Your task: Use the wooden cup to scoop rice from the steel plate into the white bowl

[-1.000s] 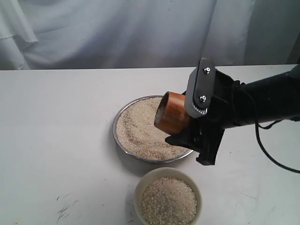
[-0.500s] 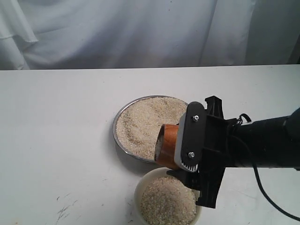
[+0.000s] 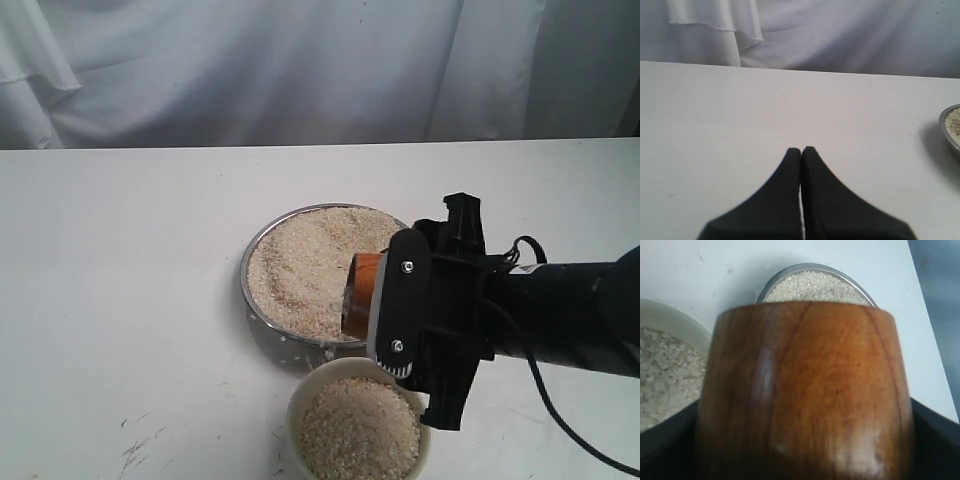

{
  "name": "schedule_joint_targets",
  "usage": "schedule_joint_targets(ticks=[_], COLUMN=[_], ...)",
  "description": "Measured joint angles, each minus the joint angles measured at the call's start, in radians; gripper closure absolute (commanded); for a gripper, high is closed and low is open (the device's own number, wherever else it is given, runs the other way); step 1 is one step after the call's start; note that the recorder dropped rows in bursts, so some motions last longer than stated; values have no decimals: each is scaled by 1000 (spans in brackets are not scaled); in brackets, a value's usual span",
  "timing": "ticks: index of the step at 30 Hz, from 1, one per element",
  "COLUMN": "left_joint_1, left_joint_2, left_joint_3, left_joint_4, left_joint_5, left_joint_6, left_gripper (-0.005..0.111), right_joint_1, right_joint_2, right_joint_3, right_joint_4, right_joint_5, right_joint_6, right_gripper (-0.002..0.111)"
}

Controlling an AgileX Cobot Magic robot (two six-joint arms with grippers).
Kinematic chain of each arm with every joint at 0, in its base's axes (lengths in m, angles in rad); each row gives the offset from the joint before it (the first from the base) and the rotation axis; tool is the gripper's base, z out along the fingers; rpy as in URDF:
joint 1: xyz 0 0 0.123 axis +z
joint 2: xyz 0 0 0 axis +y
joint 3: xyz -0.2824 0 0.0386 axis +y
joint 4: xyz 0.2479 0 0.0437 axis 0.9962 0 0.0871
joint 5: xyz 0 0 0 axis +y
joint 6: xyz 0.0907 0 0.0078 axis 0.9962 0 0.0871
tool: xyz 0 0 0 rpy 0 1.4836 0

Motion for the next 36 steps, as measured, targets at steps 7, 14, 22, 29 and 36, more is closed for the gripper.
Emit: schedule_joint_targets(ticks=[7, 14, 22, 29, 36], left_joint_1=[0, 0, 0, 0, 0], left_joint_2=[0, 0, 0, 0, 0], left_joint_3=[0, 0, 0, 0, 0], left_joint_4=[0, 0, 0, 0, 0], left_joint_5=[0, 0, 0, 0, 0], left_joint_6=[0, 0, 0, 0, 0], left_gripper=[107, 107, 107, 107, 107], right_joint_1=[0, 3, 9, 9, 9], right_joint_2=[-2, -2, -2, -2, -2], right_joint_3=[26, 90, 90, 90, 90], right_joint_4=[-2, -2, -40, -168, -290], right_joint_5=[11, 26, 33, 35, 40], right_joint_6=[-2, -34, -50, -50, -52], right_gripper=[108, 108, 108, 108, 108])
